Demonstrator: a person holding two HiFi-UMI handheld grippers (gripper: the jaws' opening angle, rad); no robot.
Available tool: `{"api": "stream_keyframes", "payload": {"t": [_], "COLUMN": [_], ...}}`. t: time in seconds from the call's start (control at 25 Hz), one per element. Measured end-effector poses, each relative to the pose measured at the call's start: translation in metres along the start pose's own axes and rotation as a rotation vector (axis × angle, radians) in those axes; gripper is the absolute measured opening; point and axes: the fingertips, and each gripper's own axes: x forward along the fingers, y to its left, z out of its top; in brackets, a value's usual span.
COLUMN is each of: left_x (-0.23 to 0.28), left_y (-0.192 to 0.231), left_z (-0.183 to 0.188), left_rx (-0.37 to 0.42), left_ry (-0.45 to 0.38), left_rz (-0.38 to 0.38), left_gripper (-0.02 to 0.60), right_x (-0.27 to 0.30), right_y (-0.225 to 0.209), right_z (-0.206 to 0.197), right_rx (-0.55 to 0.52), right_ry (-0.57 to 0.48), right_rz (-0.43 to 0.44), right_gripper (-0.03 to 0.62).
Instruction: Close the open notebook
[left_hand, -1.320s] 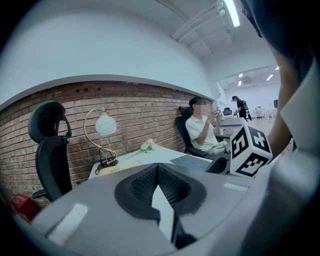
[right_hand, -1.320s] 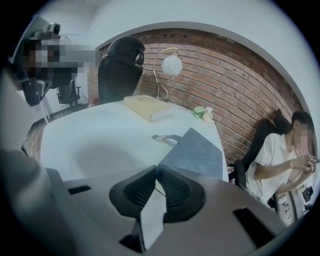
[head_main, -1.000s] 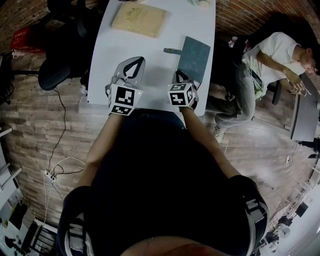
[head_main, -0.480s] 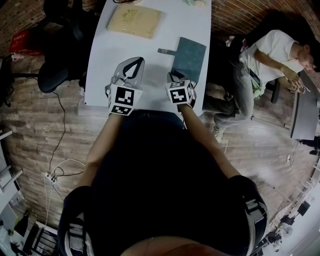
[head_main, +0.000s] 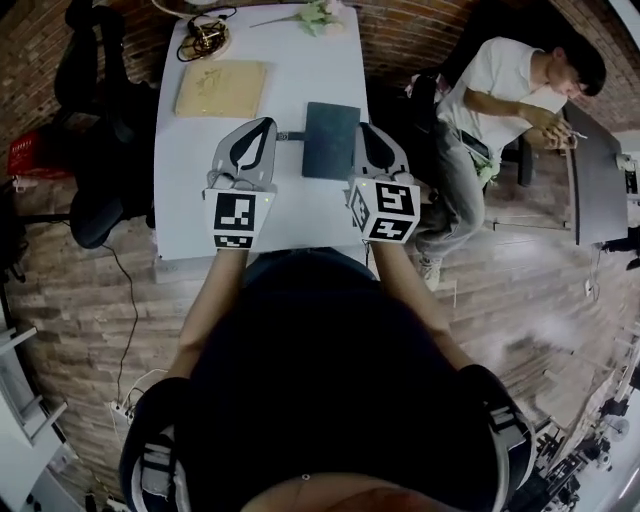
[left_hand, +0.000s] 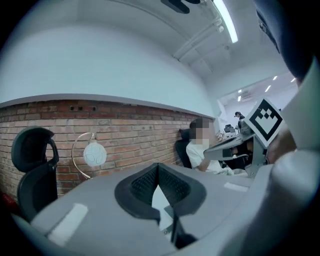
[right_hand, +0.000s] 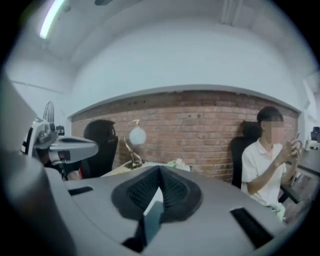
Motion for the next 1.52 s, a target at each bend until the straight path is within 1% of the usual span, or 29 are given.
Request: {"api": "stream_keyframes", "payload": {"t": [0.12,0.2,0.36,0.52,0.68,0.8,0.88,1.04,1.2,1.52], "left_x": [0.011,0.014,0.017,0.02,0.023,0.027,0.029,0.03,0.029,0.022], "left_y": [-0.002,-0.006,-0.019,-0.036,-0.052,-0.065,-0.073,-0.086,-0.098,-0.116], "left_z": [0.055,0.089,0.139,0.167,0.181,0.183,0.182,0.179,0.178,0.168], "left_rx": [-0.017,-0.026,-0.007,0.024,0.016,0.017,0.02,0.004,0.015,0.006], "left_ry": [-0.093,-0.141,-0.194,-0.226,-0.237,-0.229,-0.219,-0.194,-0.204,-0.186], "left_rz": [-0.005,-0.005,-0.009,-0.02,-0.038,-0.043,-0.042,-0.029,-0.015,0.014], "left_gripper": [0.006,0.006,0.006,0.006,0.006,0.006,0.006,0.006,0.006,0.006], "right_x": [-0.025,-0.044,-0.078,-0.101,-0.113,-0.116,-0.119,-0.124,-0.129,-0.136], "right_y": [-0.033,-0.049,-0.073,-0.093,-0.106,-0.113,-0.117,-0.128,-0.132,-0.131], "right_z": [0.059,0.088,0.13,0.155,0.165,0.162,0.159,0.152,0.145,0.133], "right_rx": [0.017,0.009,-0.031,-0.057,-0.075,-0.105,-0.101,-0.087,-0.078,-0.069], "right_ry": [-0.141,-0.208,-0.287,-0.328,-0.337,-0.332,-0.336,-0.338,-0.344,-0.349], "right_rz": [-0.089,-0.135,-0.191,-0.218,-0.21,-0.2,-0.189,-0.169,-0.139,-0.088], "right_gripper": [0.012,0.012,0.012,0.012,0.012,0.012,0.012,0.012,0.012,0.012]}}
